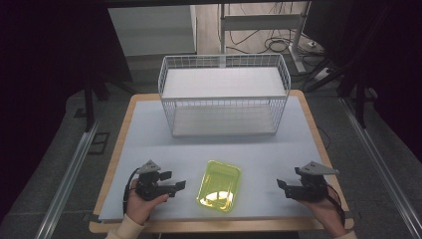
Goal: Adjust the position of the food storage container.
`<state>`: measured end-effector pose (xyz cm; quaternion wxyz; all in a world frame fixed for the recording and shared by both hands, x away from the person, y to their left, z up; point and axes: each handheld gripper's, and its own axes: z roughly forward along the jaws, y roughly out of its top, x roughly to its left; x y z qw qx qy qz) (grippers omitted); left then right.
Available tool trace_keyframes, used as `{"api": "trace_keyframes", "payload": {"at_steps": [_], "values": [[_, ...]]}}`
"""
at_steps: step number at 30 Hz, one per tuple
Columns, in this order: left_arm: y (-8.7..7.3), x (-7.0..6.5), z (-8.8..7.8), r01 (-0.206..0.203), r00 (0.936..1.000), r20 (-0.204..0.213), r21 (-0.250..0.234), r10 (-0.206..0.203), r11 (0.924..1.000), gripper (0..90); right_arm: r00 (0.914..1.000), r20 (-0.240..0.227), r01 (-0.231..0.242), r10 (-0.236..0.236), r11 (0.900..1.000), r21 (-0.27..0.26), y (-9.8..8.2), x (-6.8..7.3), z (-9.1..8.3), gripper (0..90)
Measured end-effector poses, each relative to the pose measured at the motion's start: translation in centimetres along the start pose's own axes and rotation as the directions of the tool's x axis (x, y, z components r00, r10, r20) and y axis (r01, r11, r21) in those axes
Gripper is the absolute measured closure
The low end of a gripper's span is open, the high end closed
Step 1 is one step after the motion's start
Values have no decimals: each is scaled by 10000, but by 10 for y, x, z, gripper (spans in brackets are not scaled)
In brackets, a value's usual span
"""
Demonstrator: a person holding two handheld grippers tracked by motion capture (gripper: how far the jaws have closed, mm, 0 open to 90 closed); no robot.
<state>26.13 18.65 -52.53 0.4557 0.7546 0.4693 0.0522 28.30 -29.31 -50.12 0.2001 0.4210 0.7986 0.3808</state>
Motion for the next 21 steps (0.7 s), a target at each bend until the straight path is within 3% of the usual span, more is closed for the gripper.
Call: {"api": "trace_keyframes", "payload": {"at_steps": [13,17,19,21], "values": [[2,2,-2,25,10000,-57,-47,-25,10000,252,9999,-88,87,-87,10000,44,0,4,-1,178],[3,2,-6,206,9998,-6,-9,-206,9998,410,9994,-29,338,-337,9994,14,0,7,-1,179],[4,2,-7,179,9997,171,12,-179,9998,511,9991,28,421,-422,9991,33,0,6,-1,179],[5,0,-9,-37,10000,92,160,35,9999,644,9988,81,476,-477,9988,79,0,5,0,180]]}}
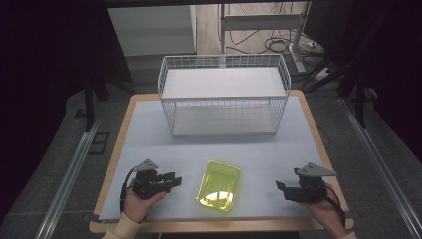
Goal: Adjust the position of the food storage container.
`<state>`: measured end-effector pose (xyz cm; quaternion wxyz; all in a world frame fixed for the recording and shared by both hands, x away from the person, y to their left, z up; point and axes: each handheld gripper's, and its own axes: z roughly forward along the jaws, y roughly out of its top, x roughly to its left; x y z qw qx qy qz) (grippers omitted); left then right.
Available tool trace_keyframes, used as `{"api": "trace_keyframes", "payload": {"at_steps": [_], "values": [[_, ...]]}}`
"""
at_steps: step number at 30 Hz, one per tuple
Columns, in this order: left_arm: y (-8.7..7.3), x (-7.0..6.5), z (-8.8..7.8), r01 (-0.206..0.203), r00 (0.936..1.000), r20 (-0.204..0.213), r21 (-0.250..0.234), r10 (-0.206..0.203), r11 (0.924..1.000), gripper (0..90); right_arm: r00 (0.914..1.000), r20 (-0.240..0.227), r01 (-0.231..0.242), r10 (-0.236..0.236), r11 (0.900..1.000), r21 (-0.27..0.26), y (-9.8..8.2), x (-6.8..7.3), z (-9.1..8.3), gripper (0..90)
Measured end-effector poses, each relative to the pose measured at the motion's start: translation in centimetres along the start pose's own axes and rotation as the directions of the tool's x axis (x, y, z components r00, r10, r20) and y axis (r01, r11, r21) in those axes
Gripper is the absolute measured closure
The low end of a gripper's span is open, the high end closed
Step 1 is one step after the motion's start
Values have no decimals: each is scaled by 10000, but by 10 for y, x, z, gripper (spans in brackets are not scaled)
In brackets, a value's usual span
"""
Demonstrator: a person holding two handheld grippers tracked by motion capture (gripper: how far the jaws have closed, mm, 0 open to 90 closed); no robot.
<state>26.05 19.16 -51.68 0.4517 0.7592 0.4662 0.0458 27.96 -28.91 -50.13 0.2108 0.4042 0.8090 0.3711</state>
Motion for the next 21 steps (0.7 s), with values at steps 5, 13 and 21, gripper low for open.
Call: {"api": "trace_keyframes", "payload": {"at_steps": [5,13,21], "values": [[2,-6,-3,-481,9988,29,297,481,9984,869,10000,-40,71,-70,10000,39,0,0,0,189],[-1,-13,-6,-936,9955,188,559,927,9940,899,9998,0,205,-205,9997,123,0,2,0,191],[-9,-12,-10,-997,9948,264,735,980,9923,900,9997,-24,233,-232,9995,200,0,2,1,193]]}}
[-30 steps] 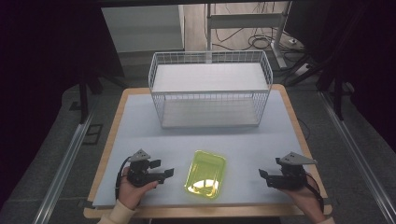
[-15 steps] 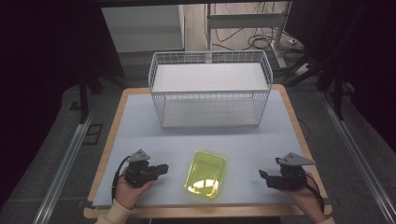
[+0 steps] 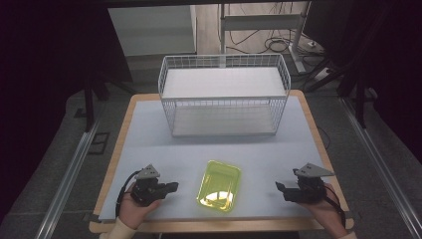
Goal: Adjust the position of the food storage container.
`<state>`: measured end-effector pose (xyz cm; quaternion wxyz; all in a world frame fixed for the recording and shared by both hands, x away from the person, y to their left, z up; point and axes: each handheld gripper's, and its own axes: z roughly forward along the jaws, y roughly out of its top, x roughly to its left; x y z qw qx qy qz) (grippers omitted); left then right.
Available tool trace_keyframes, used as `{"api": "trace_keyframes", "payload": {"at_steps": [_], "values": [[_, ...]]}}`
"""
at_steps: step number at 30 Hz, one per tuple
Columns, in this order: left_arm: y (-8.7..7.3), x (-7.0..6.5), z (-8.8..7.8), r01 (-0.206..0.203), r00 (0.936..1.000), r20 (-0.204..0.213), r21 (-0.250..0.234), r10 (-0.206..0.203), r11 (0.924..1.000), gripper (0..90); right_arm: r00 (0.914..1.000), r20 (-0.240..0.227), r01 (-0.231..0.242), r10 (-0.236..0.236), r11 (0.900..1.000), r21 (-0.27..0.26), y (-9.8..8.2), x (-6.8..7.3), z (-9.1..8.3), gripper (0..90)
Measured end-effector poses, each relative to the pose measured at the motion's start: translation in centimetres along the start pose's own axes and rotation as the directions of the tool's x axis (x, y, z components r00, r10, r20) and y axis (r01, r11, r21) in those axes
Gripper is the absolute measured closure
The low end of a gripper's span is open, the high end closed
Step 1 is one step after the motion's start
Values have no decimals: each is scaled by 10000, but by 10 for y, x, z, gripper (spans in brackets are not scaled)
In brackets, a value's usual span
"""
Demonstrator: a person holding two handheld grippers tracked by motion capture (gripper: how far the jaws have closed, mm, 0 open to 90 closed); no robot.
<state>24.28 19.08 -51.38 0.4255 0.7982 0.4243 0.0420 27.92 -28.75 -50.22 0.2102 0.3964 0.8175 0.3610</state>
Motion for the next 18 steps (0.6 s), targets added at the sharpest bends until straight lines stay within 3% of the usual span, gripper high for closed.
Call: {"api": "trace_keyframes", "payload": {"at_steps": [18], "values": [[-8,-16,12,-620,9973,452,772,587,9951,900,9999,109,13,-14,10000,83,0,0,1,195]]}}
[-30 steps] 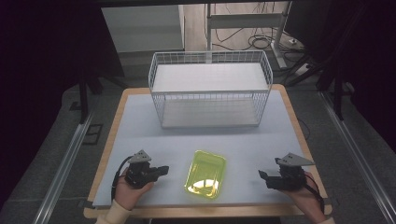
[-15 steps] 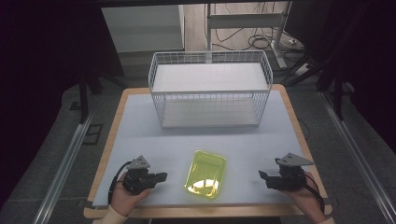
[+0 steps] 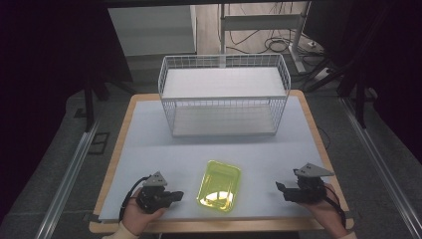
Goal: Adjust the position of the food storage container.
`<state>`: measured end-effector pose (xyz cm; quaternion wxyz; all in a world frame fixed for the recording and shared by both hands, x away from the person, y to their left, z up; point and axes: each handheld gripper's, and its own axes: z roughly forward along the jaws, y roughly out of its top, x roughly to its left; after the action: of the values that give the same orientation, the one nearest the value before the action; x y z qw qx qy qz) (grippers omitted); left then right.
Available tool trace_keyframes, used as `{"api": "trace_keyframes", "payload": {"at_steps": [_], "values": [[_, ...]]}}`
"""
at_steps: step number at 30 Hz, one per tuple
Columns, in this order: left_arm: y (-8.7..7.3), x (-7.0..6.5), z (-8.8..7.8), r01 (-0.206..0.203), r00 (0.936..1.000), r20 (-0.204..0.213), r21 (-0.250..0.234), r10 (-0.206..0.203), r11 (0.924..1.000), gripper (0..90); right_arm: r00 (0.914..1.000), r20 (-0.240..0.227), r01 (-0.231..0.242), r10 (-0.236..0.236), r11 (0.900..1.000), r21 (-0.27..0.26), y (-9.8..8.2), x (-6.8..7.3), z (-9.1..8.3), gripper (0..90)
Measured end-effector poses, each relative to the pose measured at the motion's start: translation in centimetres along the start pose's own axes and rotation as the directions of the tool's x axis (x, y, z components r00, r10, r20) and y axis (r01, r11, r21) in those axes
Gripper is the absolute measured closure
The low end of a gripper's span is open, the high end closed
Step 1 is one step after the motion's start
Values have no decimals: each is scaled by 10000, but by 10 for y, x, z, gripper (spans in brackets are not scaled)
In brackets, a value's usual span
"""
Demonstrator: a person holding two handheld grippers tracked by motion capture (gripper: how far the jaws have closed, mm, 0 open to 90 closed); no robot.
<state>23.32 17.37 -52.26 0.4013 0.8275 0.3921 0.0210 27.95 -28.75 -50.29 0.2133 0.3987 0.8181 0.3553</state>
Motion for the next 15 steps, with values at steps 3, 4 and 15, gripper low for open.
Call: {"api": "trace_keyframes", "payload": {"at_steps": [3,4,15], "values": [[0,-1,1,-39,10000,37,24,39,10000,900,10000,6,-8,8,10000,-18,0,0,0,195],[0,-1,2,-66,10000,52,33,66,10000,900,10000,-12,-21,21,10000,-17,0,1,-1,195],[4,-10,11,-364,9987,358,236,356,9991,900,10000,17,-35,35,10000,-7,1,0,0,196]]}}
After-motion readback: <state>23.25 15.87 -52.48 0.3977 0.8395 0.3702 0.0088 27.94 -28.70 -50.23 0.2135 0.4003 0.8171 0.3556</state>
